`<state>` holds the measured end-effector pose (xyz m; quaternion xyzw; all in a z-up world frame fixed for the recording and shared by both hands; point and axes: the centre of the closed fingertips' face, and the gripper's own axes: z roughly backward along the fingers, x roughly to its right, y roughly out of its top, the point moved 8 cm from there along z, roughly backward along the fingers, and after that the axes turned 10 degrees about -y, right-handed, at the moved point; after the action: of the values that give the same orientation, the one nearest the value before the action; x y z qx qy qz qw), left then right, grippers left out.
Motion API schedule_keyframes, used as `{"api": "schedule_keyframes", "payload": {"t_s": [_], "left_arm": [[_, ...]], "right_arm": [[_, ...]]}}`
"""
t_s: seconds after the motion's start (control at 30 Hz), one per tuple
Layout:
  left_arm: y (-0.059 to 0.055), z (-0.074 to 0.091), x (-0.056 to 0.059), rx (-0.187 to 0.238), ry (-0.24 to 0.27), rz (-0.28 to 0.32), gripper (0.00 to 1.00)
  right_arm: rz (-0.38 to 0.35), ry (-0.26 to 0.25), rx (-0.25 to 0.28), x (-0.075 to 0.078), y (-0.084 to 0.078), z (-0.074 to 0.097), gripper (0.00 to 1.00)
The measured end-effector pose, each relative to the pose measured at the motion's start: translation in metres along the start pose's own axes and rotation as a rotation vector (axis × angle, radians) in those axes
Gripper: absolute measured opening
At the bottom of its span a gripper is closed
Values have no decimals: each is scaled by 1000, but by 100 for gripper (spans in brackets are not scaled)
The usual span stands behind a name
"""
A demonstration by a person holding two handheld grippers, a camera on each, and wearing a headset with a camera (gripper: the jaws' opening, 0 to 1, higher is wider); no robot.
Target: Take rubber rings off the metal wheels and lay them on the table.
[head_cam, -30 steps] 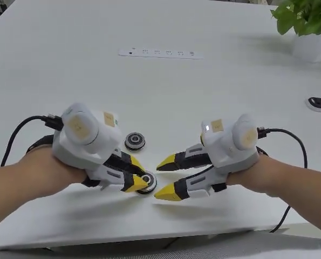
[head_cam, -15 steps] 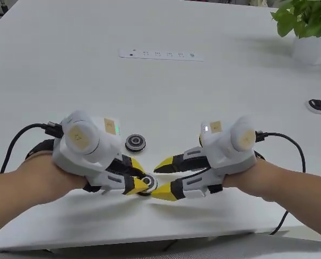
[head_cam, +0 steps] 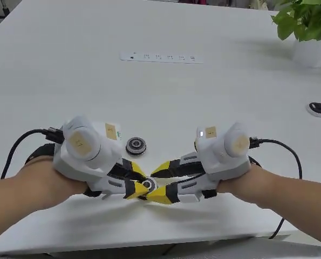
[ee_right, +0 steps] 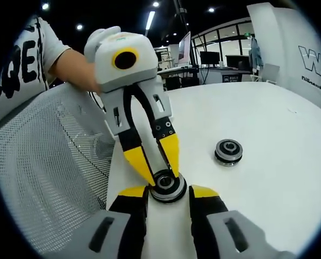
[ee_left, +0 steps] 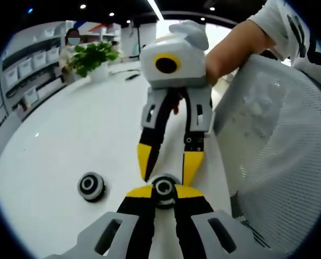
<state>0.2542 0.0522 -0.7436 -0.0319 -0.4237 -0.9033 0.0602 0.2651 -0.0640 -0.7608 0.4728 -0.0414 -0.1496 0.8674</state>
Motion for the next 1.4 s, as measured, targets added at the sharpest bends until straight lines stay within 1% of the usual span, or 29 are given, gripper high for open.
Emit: {"api": "schedule_keyframes", "payload": {"t_s": [0.13, 0.23, 0.43, 1.1, 1.4], "left_arm": [[0, 0, 0, 1, 2, -2, 14], [0, 0, 1, 2, 3, -1, 14], [0, 0, 1, -3, 4, -5, 14], [0, 0, 2, -6, 9, -10, 13], [0, 0, 2, -7, 11, -10, 13]], "right_arm": [[12, 2, -10, -1, -2, 0, 25], [13, 3, -8, -1, -2, 1, 24], [0, 10, -4, 0, -5, 3, 23], [37, 5, -28, 0, -7, 4, 20], [28, 4, -34, 0, -8, 6, 17]]}}
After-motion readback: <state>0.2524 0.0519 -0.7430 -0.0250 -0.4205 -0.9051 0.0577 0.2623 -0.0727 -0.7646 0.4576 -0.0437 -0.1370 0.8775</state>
